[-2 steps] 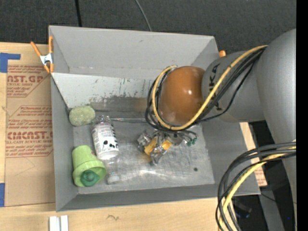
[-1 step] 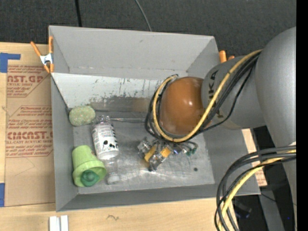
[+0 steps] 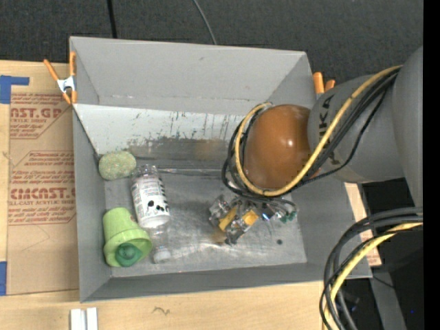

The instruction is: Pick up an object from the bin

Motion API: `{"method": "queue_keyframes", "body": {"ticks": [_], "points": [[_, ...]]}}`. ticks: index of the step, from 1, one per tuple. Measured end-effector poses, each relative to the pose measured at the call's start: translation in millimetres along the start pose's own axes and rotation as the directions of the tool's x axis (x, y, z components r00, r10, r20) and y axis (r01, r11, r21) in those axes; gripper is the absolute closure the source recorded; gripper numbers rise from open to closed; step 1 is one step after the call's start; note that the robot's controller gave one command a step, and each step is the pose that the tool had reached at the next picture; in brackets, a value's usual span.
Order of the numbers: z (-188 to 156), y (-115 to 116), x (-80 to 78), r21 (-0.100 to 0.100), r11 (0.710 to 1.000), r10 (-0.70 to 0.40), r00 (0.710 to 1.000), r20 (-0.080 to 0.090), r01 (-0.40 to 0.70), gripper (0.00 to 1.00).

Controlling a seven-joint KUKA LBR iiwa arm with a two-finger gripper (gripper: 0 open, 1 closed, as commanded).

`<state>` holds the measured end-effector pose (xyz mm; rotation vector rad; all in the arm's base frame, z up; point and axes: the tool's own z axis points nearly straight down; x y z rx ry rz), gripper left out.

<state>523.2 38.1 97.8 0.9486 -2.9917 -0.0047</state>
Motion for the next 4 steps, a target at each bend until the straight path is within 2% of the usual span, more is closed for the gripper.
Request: {"method": "queue_keyframes", "body": {"ticks": [1, 2, 3, 4], "points": [[12.2, -2.9, -34.8, 0.009, 1.0, 0.022, 1.0, 0.008, -0.022, 1.0], [21.5, 6.7, -44.1, 0.002, 1.0, 0.013, 1.0, 0.006, -0.013, 1.0], [12.0, 6.1, -39.5, -0.007, 1.0, 0.015, 1.0, -0.005, -0.015, 1.0], [-20.7, 9.1, -41.7, 0.006, 0.995, 0.098, 0.995, 0.009, -0.098, 1.0]]}}
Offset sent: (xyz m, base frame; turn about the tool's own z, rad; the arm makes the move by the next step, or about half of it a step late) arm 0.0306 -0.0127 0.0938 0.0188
